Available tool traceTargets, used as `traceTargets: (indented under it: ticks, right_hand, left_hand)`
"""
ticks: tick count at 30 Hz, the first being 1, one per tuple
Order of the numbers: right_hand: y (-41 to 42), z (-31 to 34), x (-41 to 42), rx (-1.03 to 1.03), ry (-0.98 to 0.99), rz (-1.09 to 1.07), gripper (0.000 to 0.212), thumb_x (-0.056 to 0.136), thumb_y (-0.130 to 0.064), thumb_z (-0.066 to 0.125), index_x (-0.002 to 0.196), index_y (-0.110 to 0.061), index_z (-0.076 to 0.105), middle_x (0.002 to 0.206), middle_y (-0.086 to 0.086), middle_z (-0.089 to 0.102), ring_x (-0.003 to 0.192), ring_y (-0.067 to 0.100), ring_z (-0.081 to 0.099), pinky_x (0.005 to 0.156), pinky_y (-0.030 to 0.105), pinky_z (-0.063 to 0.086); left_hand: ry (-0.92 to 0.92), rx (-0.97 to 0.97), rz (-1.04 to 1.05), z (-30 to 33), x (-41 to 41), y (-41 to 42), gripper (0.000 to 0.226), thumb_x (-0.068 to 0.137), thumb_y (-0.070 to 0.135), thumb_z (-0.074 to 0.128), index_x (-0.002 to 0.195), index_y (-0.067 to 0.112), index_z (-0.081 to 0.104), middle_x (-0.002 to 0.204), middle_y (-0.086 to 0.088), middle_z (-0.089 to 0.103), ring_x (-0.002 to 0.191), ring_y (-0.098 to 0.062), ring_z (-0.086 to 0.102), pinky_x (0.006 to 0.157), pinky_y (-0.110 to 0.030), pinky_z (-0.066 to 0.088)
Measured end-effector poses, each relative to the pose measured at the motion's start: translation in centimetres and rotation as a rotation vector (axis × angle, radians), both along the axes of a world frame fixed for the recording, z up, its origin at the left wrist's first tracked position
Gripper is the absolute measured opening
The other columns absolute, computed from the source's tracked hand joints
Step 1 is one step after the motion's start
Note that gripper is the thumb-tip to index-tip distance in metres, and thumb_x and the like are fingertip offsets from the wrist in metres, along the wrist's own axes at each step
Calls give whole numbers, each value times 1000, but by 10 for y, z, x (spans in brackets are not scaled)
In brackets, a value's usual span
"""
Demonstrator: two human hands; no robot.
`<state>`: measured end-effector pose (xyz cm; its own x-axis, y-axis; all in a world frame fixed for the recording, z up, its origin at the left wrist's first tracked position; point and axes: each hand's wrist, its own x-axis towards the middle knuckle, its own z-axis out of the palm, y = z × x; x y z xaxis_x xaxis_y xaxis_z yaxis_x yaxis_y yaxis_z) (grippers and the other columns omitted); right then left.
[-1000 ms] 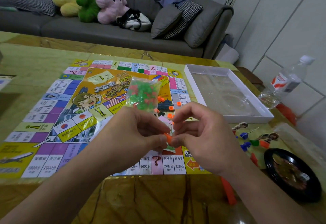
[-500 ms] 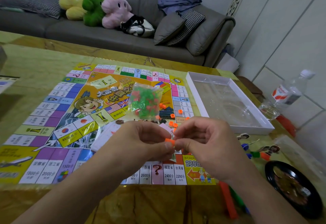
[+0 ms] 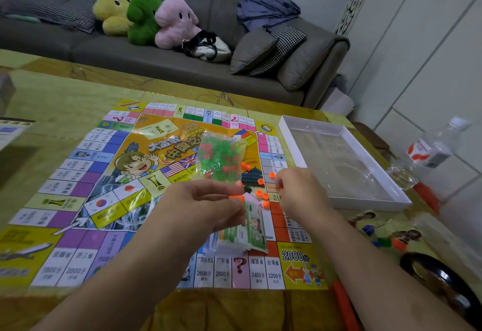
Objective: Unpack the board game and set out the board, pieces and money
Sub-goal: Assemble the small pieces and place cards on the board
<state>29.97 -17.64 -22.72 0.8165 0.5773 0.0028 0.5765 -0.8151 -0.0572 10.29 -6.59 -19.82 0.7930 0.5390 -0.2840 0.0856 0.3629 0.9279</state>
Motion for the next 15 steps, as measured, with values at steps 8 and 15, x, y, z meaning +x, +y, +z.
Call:
traceTargets:
  ticks: [8, 15]
  right_hand:
    - [-30, 34, -54, 814, 489, 88, 26, 96, -5, 72, 90, -30, 78, 92, -6, 78, 79, 12, 78, 71, 33, 65]
    - [-44, 42, -93, 1171, 708, 116, 12, 88, 0, 77, 93, -11, 79, 95, 6, 81, 94, 22, 78, 85, 33, 64]
  left_hand:
    - [-48, -50, 15, 2, 1, 1, 13, 87, -6, 73, 98, -1, 78, 88, -19, 79, 85, -30, 79, 79, -33, 66]
    - [-155, -218, 8, 3, -3, -14, 26, 74, 1, 76, 99, -7, 77, 96, -27, 77, 89, -35, 78, 74, -29, 64]
